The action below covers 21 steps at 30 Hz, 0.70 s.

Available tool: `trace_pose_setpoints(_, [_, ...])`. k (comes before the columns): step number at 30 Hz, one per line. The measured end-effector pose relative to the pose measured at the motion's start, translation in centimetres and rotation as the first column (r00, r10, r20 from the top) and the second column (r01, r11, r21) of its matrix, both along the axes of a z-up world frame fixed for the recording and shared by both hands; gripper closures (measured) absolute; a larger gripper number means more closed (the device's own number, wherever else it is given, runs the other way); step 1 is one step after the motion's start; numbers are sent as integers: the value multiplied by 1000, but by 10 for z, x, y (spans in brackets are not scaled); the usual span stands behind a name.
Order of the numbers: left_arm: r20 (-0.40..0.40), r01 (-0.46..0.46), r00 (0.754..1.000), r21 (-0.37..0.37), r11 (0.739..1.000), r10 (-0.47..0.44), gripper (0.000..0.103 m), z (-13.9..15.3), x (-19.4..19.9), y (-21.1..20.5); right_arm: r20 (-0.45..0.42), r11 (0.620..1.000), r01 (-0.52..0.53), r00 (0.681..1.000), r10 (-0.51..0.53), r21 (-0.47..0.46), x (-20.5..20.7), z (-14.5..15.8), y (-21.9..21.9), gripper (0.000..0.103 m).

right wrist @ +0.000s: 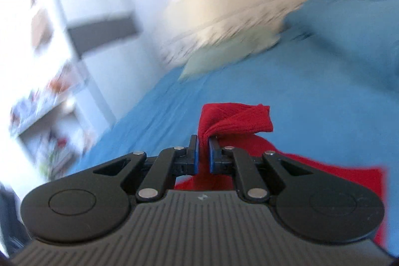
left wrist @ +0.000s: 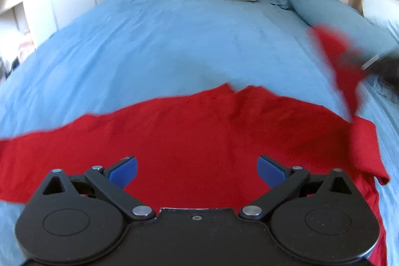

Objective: Fold small clothes

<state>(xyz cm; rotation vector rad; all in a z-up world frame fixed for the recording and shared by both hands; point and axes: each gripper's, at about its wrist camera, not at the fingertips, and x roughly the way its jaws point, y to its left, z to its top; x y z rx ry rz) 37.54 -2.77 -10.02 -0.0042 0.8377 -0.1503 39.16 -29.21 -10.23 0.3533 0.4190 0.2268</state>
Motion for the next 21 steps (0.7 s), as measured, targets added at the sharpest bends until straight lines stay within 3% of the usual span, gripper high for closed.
trace_pose_setpoints(5, [-44,-32,998,13,999,32,0,-18,-3,49,-130,981,-114,987,95,-154,12,-86,89,80])
trace_pose_setpoints(10, [-63,-9,998,-40,999,6,0,-31,-1,67,-141,947,-167,981,132,-275,-1,-113,122,76])
trace_pose_setpoints(11, [-64,-7,998,-55,998,3,0,-31,3,65,-134,941,-167,982,133,-295,-2,-117,123,72])
trace_pose_setpoints(12, [-63,-4,998,-70,998,-1,0,-31,4,63,-127,935,-176,982,143,-307,-4,-118,123,52])
trace_pose_setpoints(13, [-60,3,998,-85,996,-8,0,-31,5,62,-127,930,-195,978,163,-312,-5,-117,121,39])
trace_pose_setpoints(14, [-53,13,998,-97,995,-19,0,-31,5,57,-124,924,-209,976,178,-319,-8,-116,119,18])
trace_pose_setpoints(17, [-14,54,998,-71,996,-55,0,-24,10,37,-128,905,-242,969,210,-350,-25,-107,110,13])
trace_pose_setpoints(21, [35,167,985,-31,985,-166,0,-15,15,-6,-129,899,-199,979,161,-390,-61,-96,80,13])
